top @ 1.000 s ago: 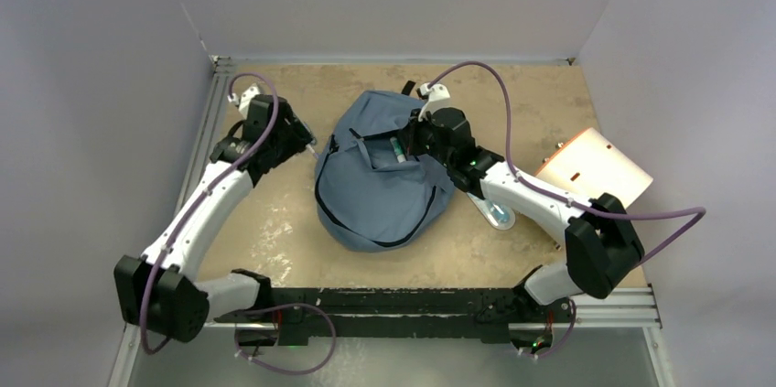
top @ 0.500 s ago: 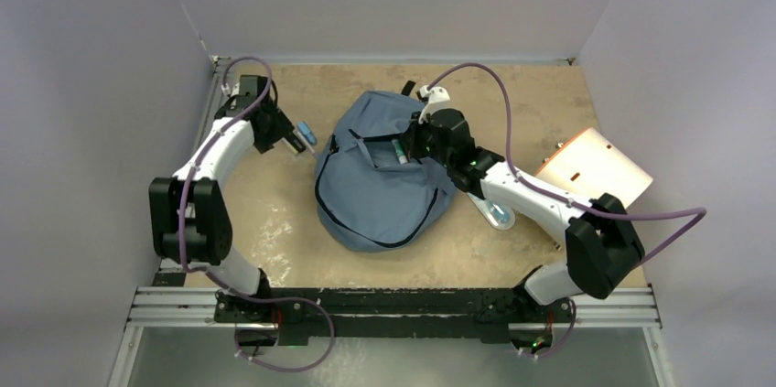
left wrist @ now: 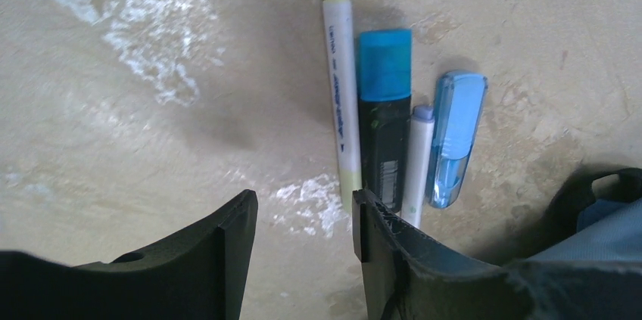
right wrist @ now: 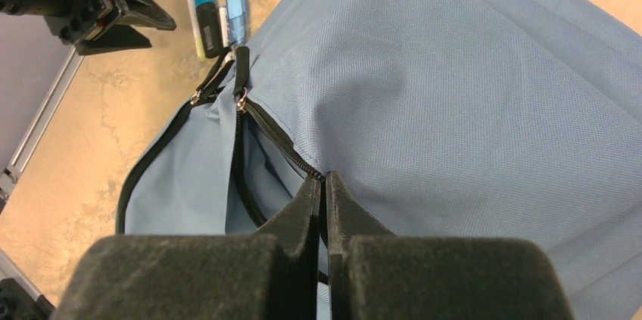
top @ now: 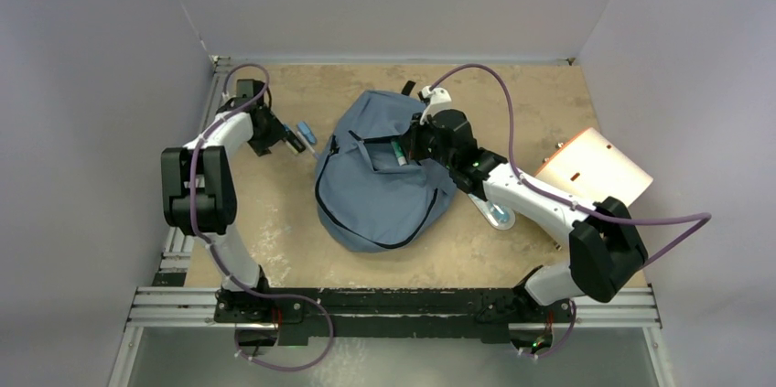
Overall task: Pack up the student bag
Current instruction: Pick up the stationery from the center of the board.
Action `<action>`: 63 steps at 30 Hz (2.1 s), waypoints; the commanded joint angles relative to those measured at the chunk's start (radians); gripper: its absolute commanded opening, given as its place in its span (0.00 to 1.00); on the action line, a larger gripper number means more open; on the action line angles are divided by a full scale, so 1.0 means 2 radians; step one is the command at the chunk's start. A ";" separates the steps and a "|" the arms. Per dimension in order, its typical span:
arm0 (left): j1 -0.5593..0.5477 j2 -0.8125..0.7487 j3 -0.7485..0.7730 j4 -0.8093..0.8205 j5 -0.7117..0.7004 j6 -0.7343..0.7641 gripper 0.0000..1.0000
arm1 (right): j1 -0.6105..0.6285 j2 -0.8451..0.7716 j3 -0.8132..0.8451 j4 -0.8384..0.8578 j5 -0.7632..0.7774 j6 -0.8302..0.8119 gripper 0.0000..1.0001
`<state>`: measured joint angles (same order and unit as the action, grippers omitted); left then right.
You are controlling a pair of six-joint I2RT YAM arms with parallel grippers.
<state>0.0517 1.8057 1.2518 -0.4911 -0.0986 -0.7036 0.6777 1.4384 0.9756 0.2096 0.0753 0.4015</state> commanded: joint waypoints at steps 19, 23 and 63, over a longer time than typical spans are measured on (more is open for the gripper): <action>0.003 0.075 0.057 0.033 0.001 0.025 0.43 | 0.001 0.005 0.015 0.016 -0.031 0.009 0.00; 0.003 0.089 0.066 0.018 -0.009 0.026 0.44 | 0.001 0.006 0.012 0.016 -0.036 0.009 0.00; -0.232 -0.328 -0.170 0.019 0.061 -0.167 0.04 | 0.002 0.017 0.036 0.052 -0.017 0.050 0.00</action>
<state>-0.3542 1.2209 0.9661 -0.4881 -0.0280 -0.8703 0.6777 1.4902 0.9825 0.2398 0.0357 0.4789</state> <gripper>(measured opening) 0.115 0.011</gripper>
